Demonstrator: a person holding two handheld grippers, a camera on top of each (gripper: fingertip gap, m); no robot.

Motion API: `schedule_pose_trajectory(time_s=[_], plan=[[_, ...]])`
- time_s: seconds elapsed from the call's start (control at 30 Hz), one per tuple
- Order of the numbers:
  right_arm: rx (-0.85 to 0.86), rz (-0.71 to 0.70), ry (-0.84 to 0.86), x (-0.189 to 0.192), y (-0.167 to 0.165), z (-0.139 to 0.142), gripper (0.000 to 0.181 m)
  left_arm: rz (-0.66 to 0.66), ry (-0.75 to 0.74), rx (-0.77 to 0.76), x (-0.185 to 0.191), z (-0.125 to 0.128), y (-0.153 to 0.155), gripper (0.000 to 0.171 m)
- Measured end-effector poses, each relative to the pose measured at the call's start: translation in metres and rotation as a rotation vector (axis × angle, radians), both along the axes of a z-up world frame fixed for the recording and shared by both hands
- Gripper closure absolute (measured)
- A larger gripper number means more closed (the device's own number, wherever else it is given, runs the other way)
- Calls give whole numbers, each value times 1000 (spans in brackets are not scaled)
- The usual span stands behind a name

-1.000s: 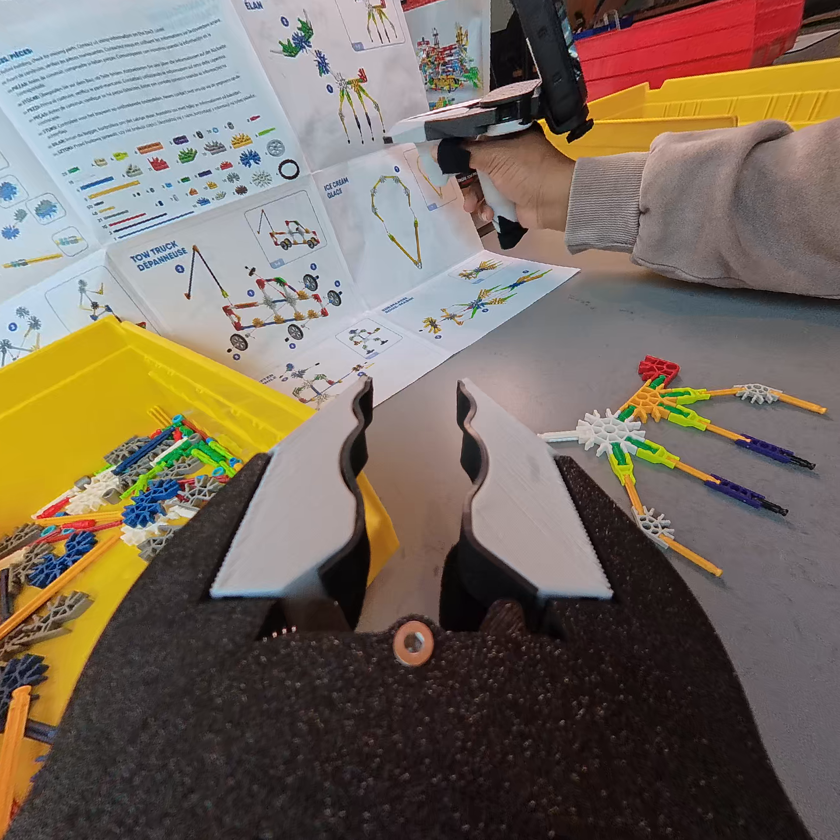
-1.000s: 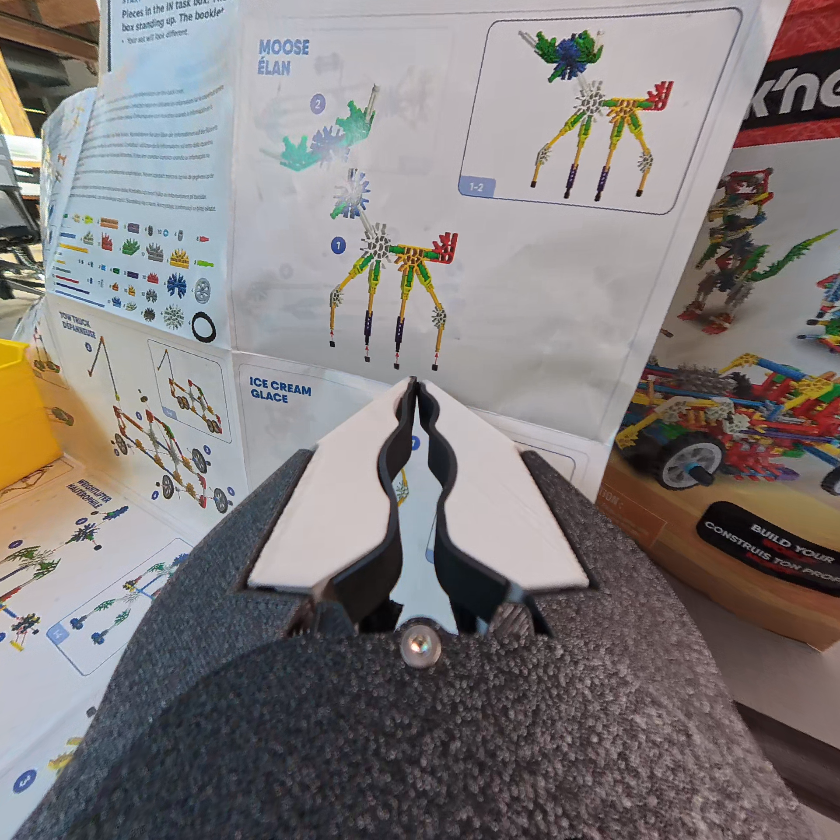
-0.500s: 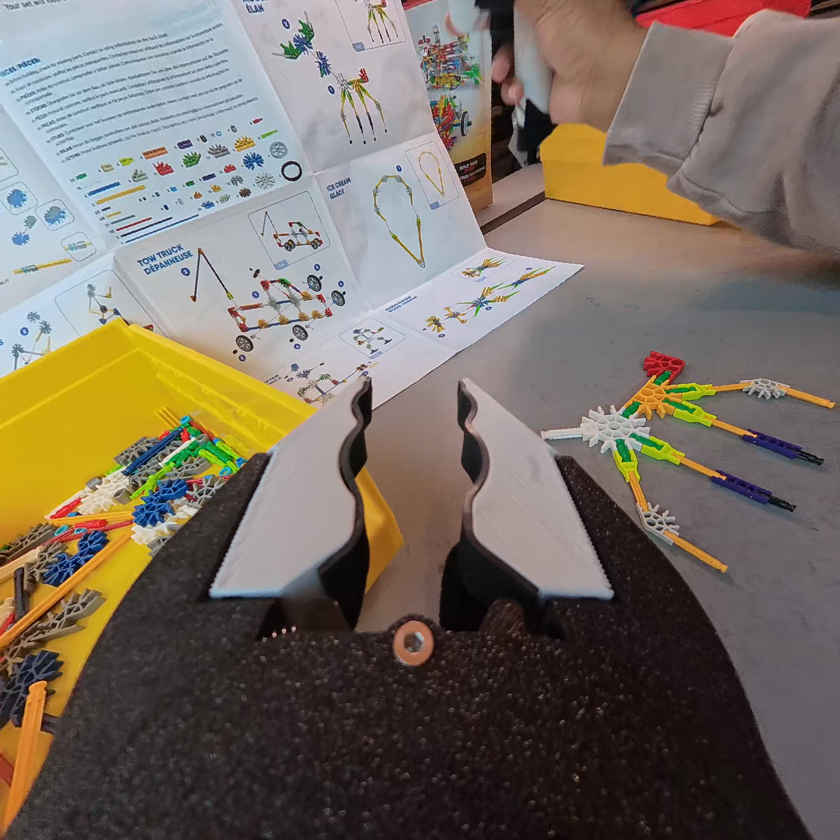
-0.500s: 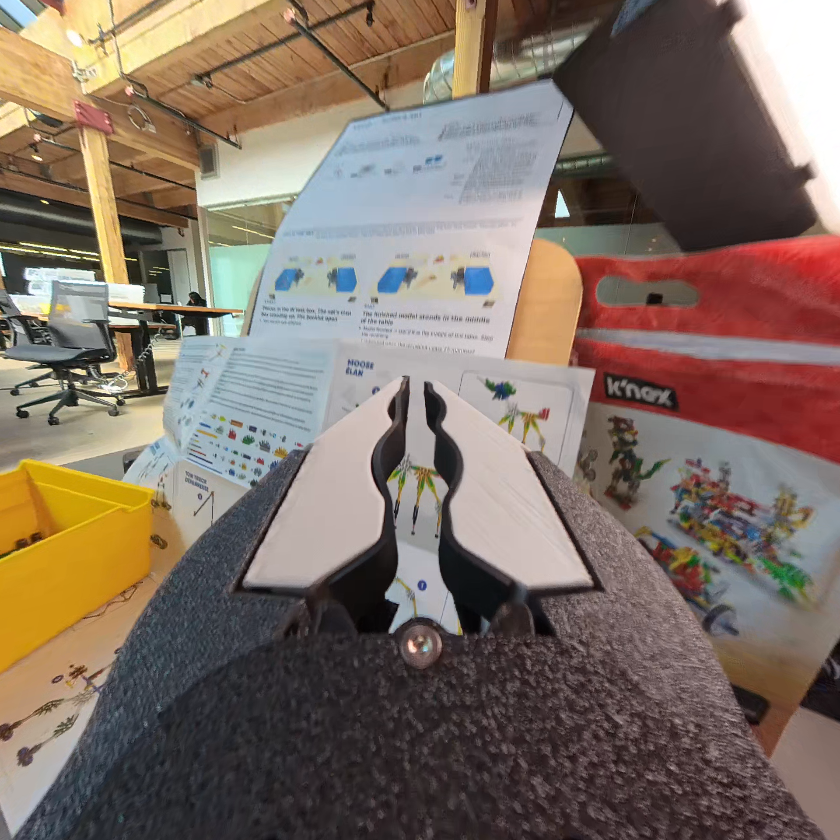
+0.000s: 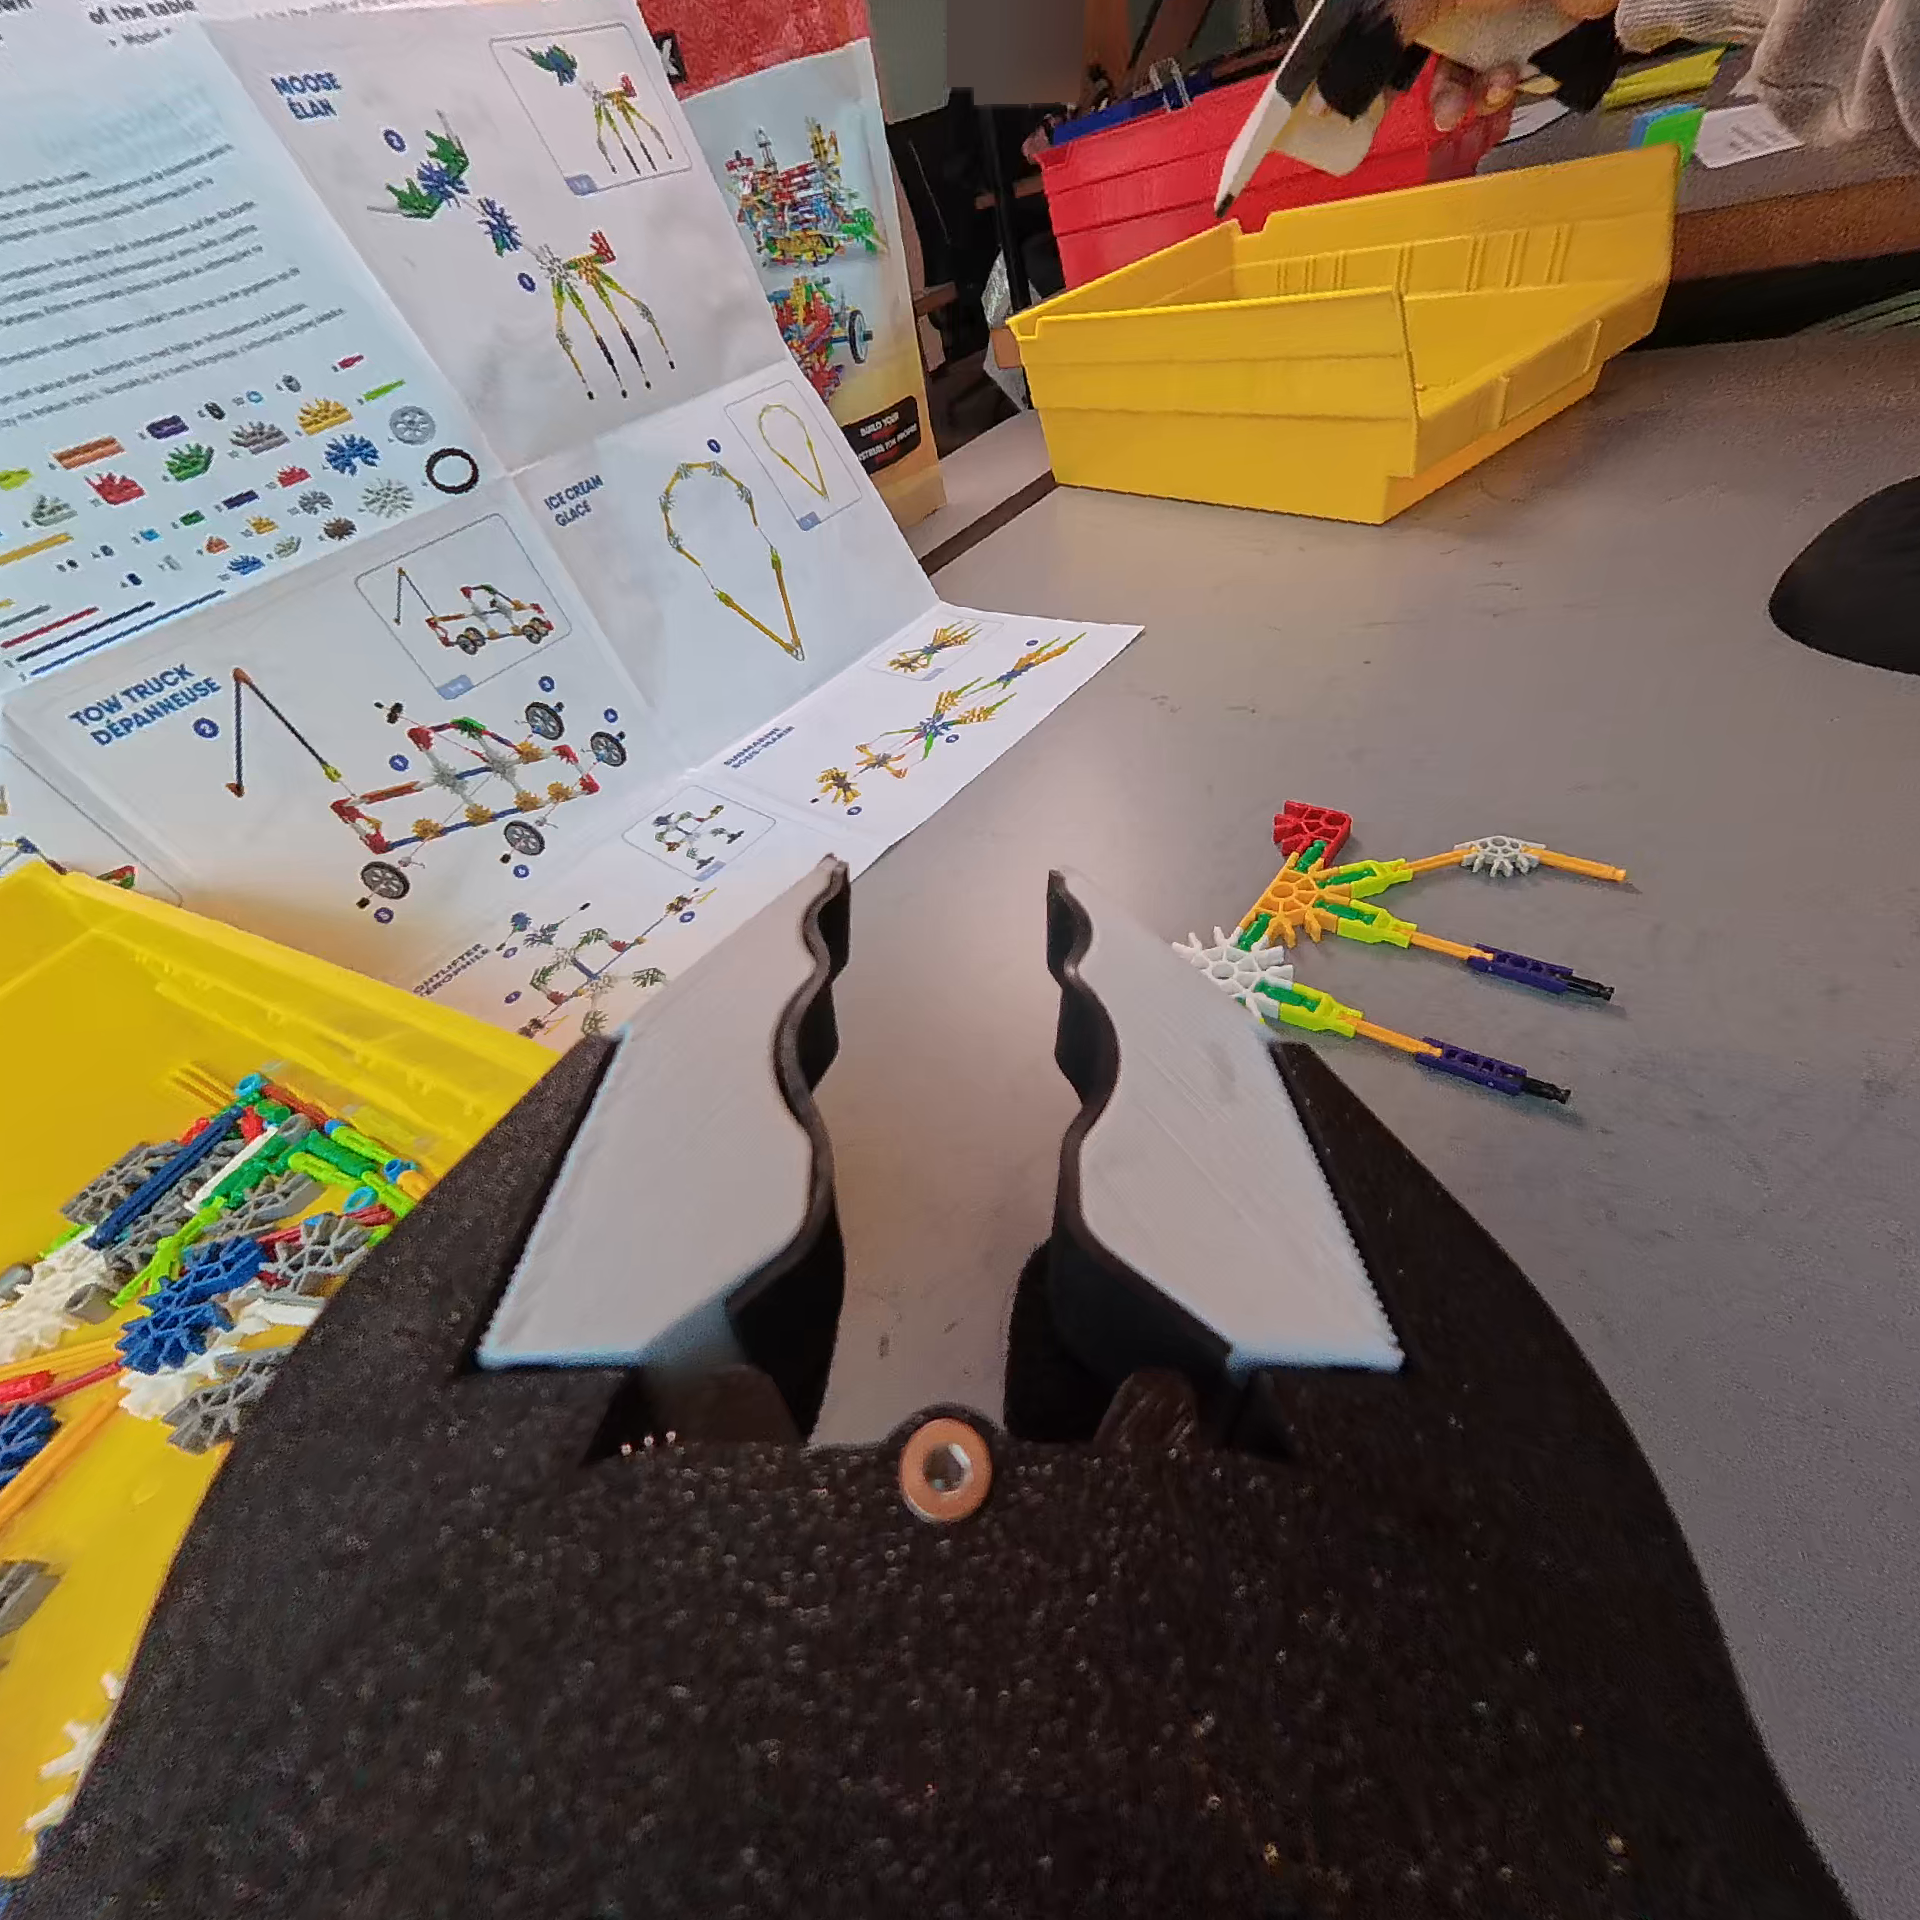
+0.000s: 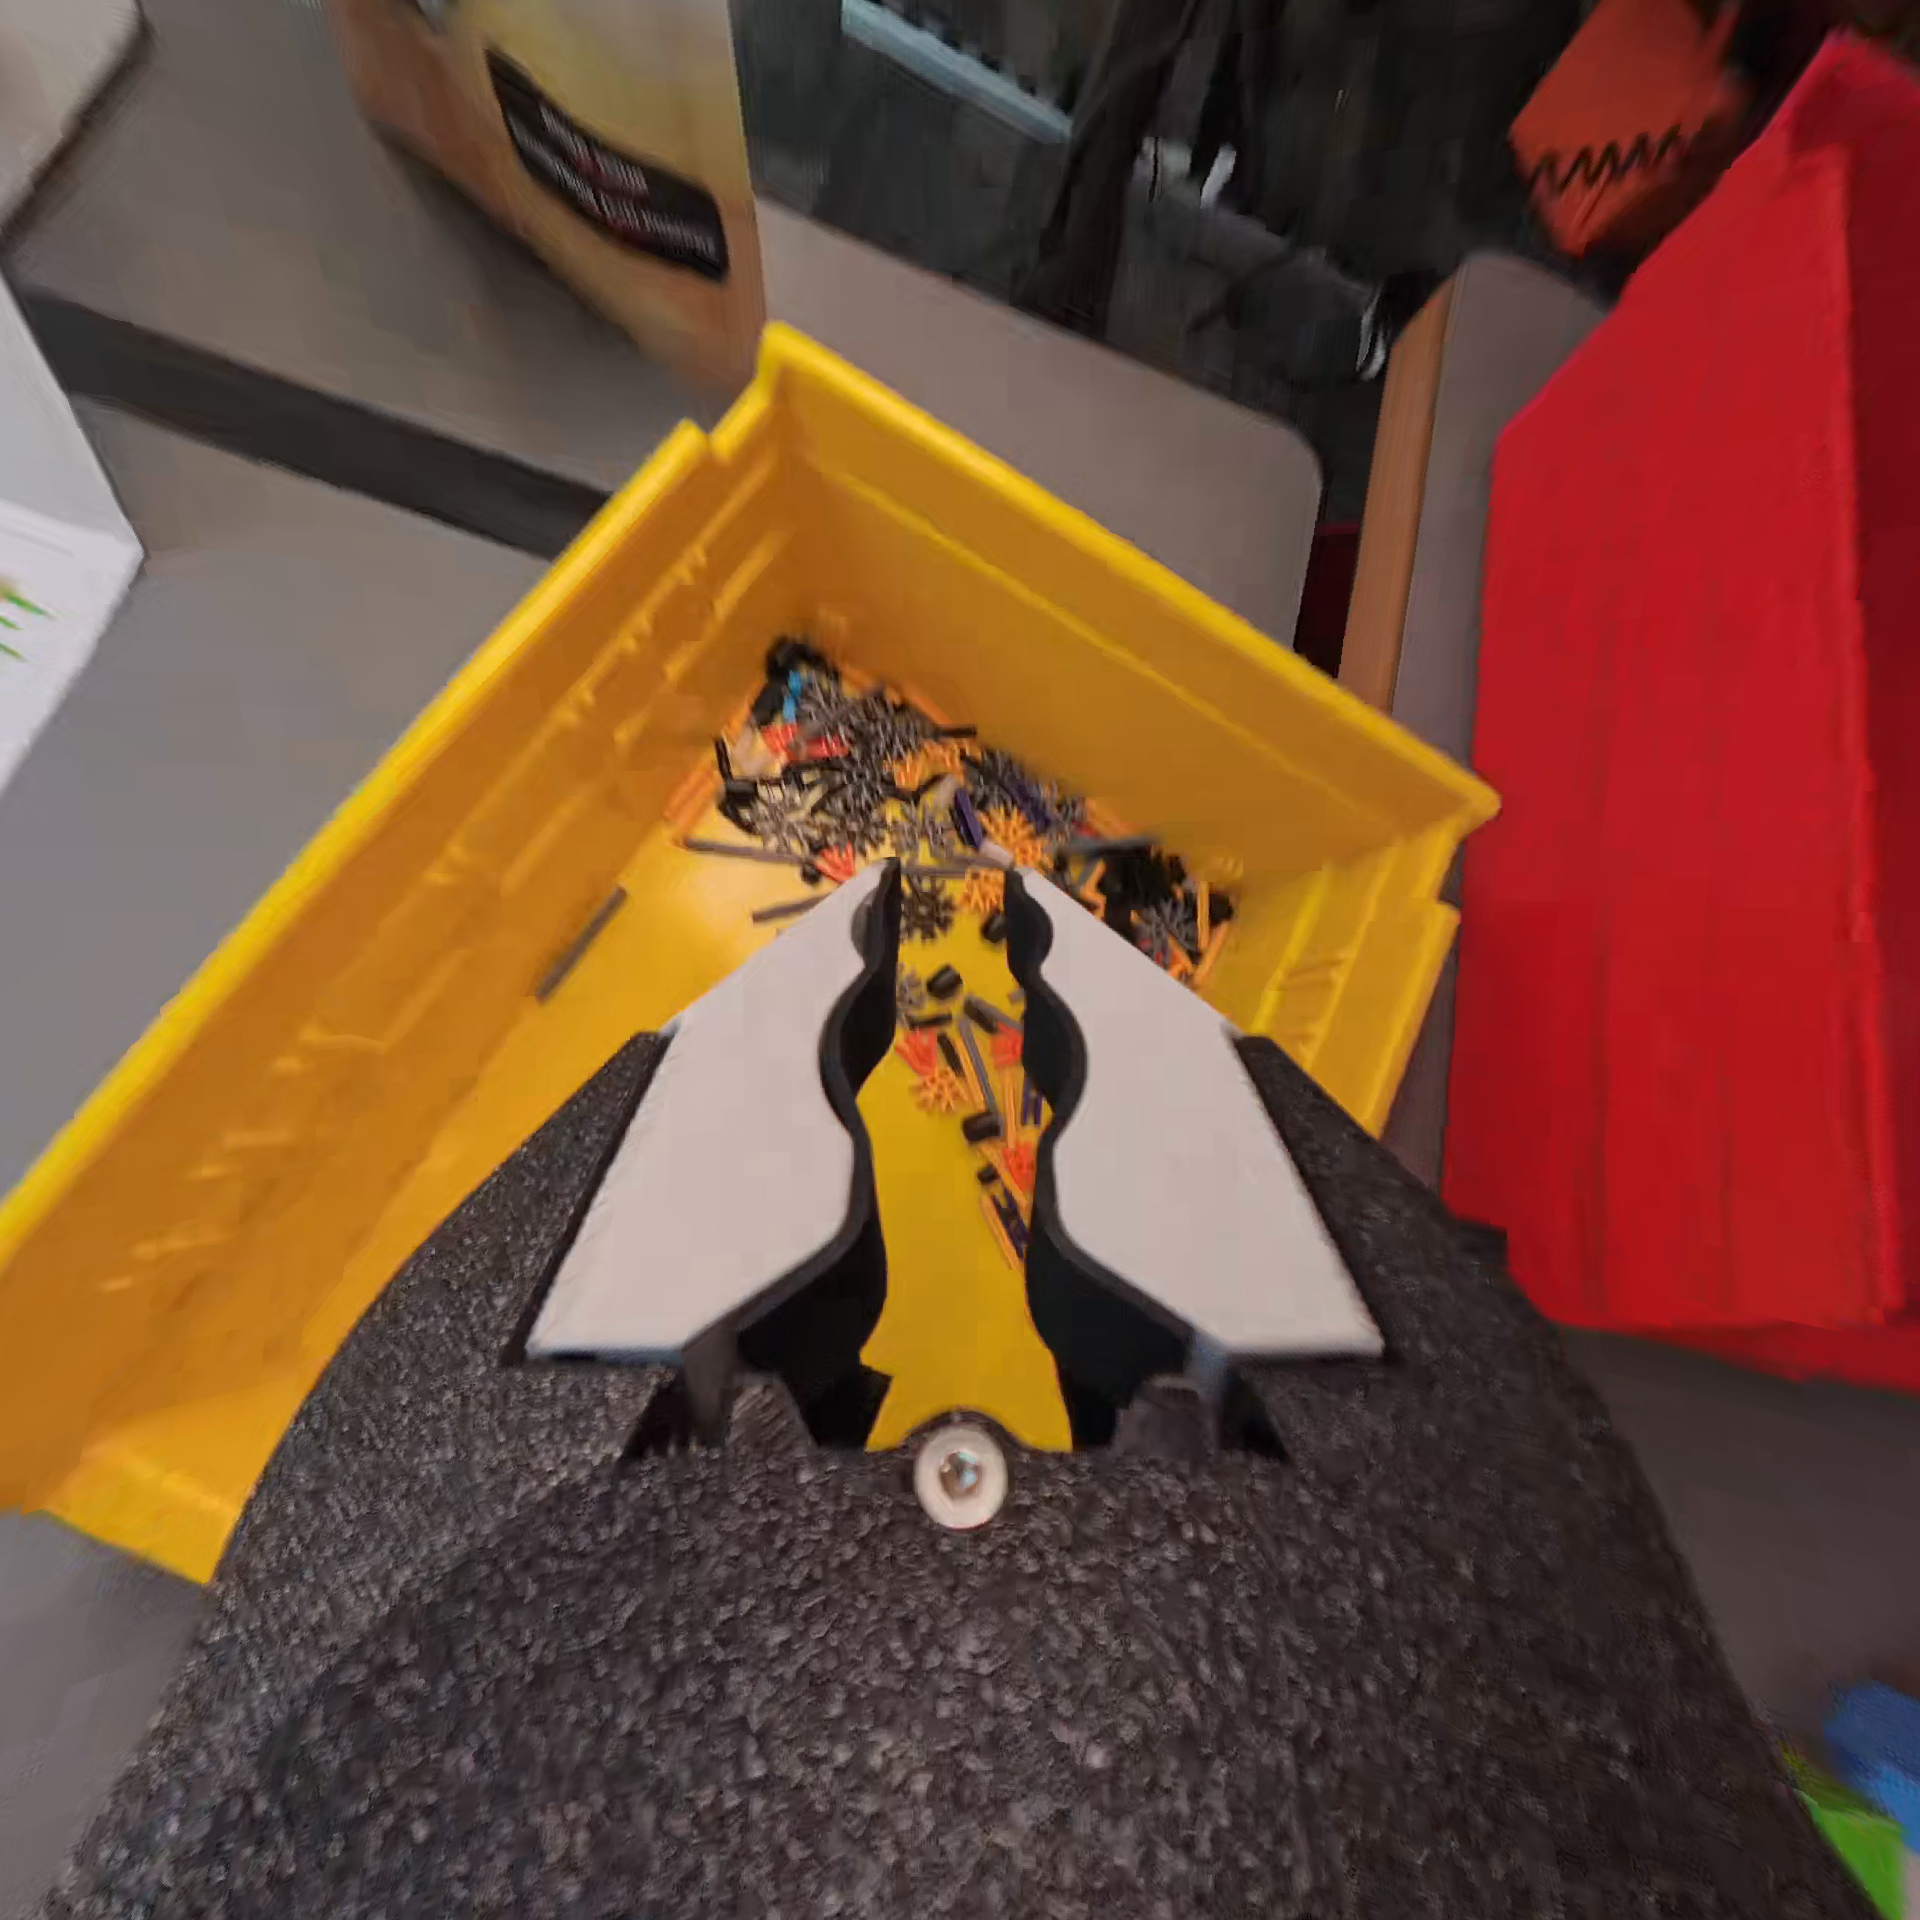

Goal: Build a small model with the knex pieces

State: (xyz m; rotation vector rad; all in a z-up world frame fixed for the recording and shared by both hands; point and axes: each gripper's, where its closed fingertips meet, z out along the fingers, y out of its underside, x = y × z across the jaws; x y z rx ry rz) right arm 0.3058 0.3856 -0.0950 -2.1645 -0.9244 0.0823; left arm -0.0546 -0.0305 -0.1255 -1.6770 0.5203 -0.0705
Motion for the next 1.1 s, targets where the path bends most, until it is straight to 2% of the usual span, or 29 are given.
schedule_pose_trajectory(time_s=[0.1, 0.2, 0.4, 0.6, 0.8, 1.1], plan=[[-207, 4, -136, 29, -10, -50, 163, -9, 17, -5, 3, -2, -3, 134], [-332, 41, -300, 47, -22, -78, 163, 8, 36, -11, -1, -4, -4, 134], [-394, 64, -508, 61, -20, -93, 164, 21, 20, -46, -7, -11, -1, 135], [-466, 191, -721, 71, -24, -105, 168, 25, 30, -68, -7, -17, 1, 136], [-543, 200, -741, 70, -29, -112, 172, 39, 25, -77, -11, -19, 3, 136], [-572, 185, -664, 70, -31, -113, 176, 39, 25, -85, -11, -21, 4, 137]])
